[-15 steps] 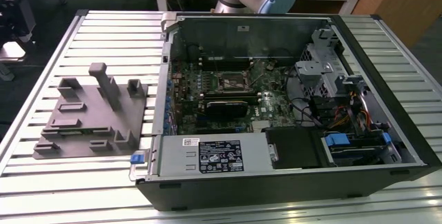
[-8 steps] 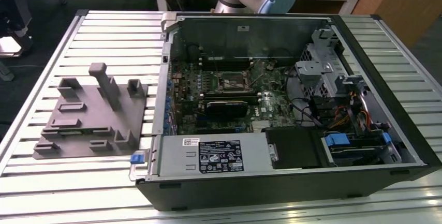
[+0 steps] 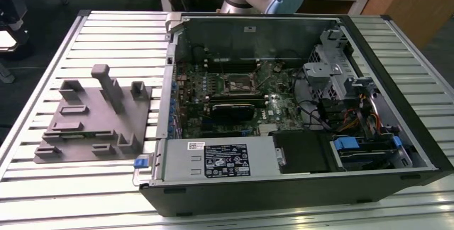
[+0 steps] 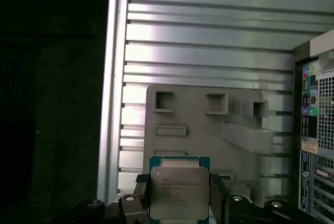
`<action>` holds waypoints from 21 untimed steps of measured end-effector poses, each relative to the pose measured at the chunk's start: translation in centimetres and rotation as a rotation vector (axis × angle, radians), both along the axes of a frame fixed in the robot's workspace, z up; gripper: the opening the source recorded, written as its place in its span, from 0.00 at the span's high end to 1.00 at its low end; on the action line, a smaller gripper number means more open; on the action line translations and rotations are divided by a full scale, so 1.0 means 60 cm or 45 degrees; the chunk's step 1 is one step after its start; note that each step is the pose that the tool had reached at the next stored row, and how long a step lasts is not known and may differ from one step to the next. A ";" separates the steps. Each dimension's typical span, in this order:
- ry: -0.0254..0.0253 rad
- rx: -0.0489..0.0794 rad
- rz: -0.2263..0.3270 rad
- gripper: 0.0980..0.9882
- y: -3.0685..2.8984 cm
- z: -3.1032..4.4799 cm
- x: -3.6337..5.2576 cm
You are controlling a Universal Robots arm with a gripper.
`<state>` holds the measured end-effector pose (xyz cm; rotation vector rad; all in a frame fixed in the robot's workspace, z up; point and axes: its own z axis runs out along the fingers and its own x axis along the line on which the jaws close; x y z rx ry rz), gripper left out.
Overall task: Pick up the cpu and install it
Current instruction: 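Pick up the cpu and move it towards the insertion slot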
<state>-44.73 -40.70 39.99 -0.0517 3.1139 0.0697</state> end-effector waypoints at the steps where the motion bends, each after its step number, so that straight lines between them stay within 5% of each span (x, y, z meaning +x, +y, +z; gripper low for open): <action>1: 0.0001 0.000 0.000 0.50 0.0000 0.003 0.000; 8: -0.0001 0.000 0.000 0.50 0.0000 0.026 0.000; 15: 0.0002 0.000 0.000 0.50 0.0001 0.026 0.003; 21: 0.0001 0.000 0.000 0.50 0.0000 0.026 0.024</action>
